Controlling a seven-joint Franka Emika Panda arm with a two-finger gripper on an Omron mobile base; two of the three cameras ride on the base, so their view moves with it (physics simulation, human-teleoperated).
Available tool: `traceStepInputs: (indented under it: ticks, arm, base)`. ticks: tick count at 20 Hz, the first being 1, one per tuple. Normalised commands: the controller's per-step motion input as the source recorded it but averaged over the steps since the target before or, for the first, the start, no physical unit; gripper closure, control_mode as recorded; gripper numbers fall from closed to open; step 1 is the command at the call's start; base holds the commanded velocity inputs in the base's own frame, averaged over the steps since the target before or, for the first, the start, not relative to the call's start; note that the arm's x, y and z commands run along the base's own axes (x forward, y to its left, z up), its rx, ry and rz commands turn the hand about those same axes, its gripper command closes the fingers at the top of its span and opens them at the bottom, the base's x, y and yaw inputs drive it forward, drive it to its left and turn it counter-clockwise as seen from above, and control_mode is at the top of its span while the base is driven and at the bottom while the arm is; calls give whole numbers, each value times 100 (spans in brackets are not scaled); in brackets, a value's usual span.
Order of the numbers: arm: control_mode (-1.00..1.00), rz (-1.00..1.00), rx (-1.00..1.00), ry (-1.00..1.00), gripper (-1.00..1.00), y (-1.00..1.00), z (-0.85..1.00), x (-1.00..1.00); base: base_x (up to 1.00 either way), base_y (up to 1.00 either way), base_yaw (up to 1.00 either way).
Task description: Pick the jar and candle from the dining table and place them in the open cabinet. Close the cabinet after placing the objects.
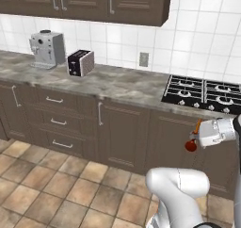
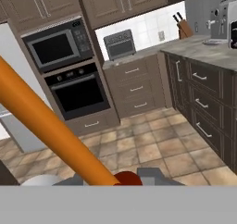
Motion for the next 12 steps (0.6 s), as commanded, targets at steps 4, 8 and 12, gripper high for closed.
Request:
traceStepInputs:
  ticks: [4, 8, 12]
  arm:
    - [100, 0, 0, 0, 100, 0, 0, 0]
    - [100, 0, 0, 0, 100, 0, 0, 0]
    - [100, 0, 0, 0, 100, 0, 0, 0]
  base:
    - [50, 8, 0]
    - [52, 7, 0]
    - [53, 6, 0]
